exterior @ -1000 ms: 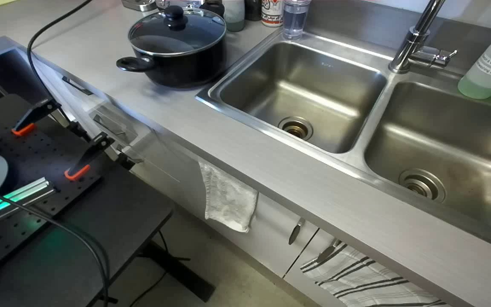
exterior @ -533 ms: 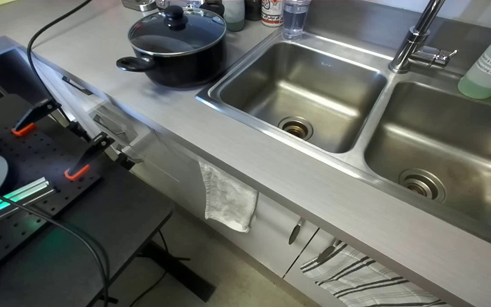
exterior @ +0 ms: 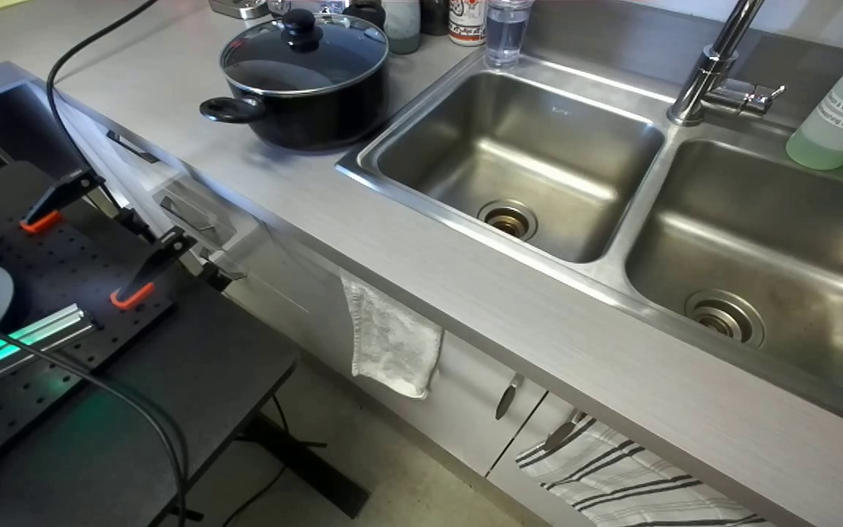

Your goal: Take the lid off of the pot

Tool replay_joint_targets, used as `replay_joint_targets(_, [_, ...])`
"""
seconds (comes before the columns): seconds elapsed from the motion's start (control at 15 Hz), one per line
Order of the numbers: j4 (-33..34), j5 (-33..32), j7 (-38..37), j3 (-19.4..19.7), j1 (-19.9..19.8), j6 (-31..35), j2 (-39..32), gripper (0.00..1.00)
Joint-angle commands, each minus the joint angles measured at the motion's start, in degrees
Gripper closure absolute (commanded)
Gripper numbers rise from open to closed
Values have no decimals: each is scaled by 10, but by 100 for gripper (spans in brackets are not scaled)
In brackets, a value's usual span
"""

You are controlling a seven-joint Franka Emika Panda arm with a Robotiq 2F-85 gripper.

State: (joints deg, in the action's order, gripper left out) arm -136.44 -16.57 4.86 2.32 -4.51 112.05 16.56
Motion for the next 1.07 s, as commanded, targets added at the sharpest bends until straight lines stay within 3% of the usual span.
replay_joint_targets(0.0, [-13, -21, 32, -28, 38, 24, -1, 0])
replay_joint_targets(0.53, [-20, -40, 103, -79, 106, 94, -23, 0])
replay_joint_targets(1.0, [-8, -22, 155, -51, 94, 136, -53, 0])
